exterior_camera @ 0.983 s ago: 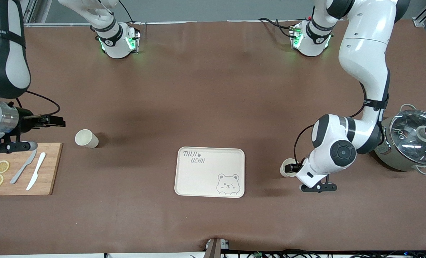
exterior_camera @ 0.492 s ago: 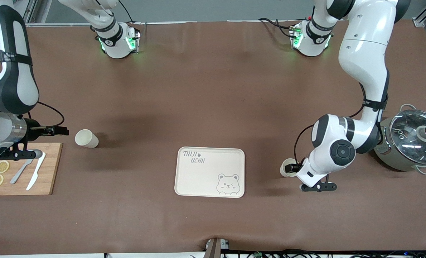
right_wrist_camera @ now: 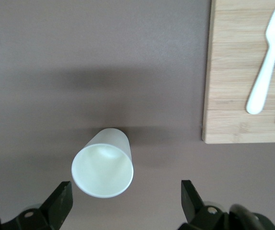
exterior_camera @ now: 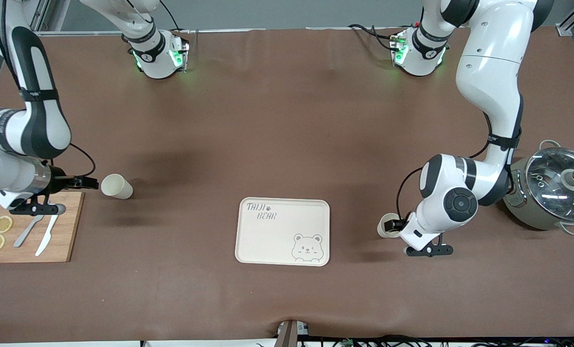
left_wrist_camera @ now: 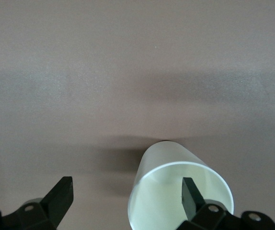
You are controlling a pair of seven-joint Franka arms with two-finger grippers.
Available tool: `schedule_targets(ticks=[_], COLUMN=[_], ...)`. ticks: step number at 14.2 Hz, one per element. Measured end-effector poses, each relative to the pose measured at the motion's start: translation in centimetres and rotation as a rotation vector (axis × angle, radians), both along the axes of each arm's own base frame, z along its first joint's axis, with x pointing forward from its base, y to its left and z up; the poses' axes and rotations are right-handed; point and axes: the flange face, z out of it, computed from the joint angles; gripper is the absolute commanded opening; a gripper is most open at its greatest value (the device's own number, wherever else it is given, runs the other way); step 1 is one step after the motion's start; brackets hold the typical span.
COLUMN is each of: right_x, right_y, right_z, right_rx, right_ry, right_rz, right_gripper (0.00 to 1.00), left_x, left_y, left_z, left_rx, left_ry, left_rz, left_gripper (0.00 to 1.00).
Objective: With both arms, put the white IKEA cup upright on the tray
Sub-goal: 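Reach the right gripper toward the white cup near the cutting board, then close the left gripper on its cup while the right gripper grasps its cup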
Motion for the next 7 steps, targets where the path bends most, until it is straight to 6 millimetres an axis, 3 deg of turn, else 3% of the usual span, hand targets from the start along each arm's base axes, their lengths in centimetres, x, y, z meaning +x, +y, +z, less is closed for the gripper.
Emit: schedule_targets(ticks=[7], right_x=[-1.9], right_y=[0.2], right_z=[-3.9], right_rx=[0.001], right_ry=[-0.001], right_rz=[0.000], right_gripper=[1.00], left_x=[-0.3], left_y=[0.1], left_z=[-0.6], left_rx=[0.000], left_ry=[0.001], left_rz=[0.005], left_gripper=[1.00])
